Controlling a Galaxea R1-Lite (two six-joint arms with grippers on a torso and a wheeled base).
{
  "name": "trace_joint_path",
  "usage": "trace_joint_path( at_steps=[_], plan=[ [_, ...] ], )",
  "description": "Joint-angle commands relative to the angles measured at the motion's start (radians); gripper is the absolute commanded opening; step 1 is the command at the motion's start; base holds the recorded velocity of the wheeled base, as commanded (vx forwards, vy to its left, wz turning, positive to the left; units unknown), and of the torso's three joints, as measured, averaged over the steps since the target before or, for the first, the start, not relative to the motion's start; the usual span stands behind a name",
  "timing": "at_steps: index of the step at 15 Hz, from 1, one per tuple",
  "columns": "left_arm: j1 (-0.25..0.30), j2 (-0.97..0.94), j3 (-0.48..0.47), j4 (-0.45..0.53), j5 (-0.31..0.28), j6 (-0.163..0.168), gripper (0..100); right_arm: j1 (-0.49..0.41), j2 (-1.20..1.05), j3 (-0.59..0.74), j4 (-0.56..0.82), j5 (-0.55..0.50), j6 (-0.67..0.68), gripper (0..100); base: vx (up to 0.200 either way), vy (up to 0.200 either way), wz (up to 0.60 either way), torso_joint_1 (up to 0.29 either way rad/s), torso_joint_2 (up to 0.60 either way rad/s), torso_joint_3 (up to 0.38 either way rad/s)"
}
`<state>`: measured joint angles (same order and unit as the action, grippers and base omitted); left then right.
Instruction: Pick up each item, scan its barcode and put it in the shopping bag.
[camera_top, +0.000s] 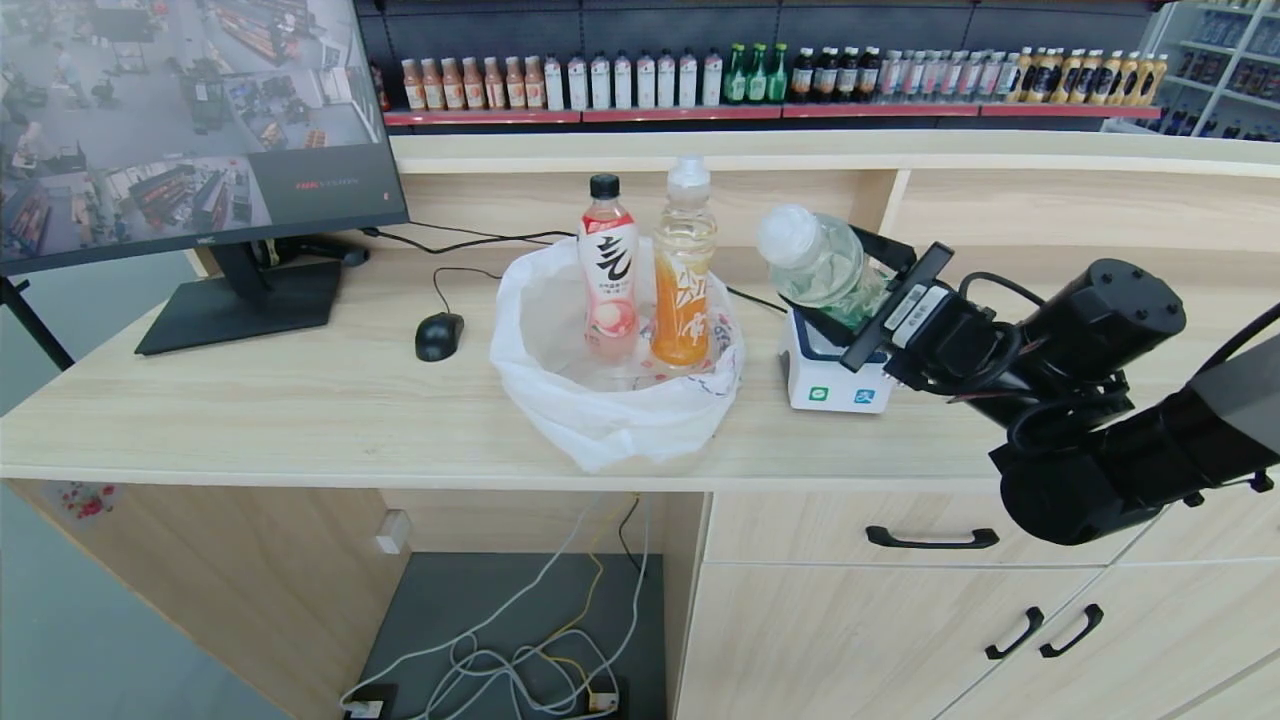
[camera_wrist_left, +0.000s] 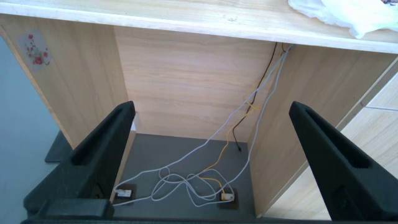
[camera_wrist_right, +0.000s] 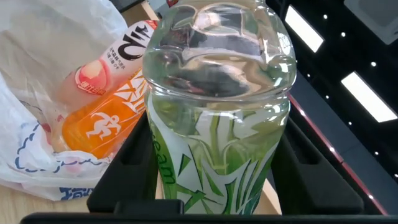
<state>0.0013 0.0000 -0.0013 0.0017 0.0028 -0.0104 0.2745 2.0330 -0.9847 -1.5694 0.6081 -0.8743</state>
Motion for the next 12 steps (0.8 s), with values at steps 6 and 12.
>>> trace_joint_path(
  at_steps=[6, 12],
  plan=[
    [0.0, 0.0, 0.0, 0.0, 0.0, 0.0, 100, 0.0, -0.099, 0.029, -0.001, -0.122, 0.181, 0, 0.0, 0.0, 0.0, 0.0, 0.0, 0.0],
    [0.0, 0.0, 0.0, 0.0, 0.0, 0.0, 100, 0.011, -0.122, 0.06, -0.001, -0.137, 0.353, 0, 0.0, 0.0, 0.0, 0.0, 0.0, 0.0]
  ],
)
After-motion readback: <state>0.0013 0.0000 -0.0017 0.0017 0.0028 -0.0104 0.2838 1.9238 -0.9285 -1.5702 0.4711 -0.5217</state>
